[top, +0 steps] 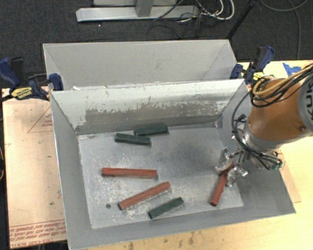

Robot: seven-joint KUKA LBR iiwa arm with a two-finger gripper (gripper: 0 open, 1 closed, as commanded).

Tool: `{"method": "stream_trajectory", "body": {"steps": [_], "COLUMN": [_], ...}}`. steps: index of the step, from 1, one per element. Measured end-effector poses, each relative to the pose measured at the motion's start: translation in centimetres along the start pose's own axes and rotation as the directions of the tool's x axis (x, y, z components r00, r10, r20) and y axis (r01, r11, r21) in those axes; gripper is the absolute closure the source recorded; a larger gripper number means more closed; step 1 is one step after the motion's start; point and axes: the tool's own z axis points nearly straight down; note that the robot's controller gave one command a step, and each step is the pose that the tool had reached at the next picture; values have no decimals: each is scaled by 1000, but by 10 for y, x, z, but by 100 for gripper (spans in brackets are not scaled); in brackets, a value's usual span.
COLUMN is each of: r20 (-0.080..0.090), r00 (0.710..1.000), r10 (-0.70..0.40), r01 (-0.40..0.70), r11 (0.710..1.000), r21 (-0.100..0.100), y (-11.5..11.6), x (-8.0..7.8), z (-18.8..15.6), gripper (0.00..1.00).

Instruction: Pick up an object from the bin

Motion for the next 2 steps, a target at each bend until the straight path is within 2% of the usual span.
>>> {"method": "stream_trajectory", "body": {"steps": [1, 2], "r20": [0, -8], "r00": [1000, 1000], "r10": [-1, -17], "r01": [1, 17], "r11": [1000, 1000], "r21": [0, -2], "y": [0, 17], "x": [0, -18], "z": [0, -166], "gripper": [100, 100]}}
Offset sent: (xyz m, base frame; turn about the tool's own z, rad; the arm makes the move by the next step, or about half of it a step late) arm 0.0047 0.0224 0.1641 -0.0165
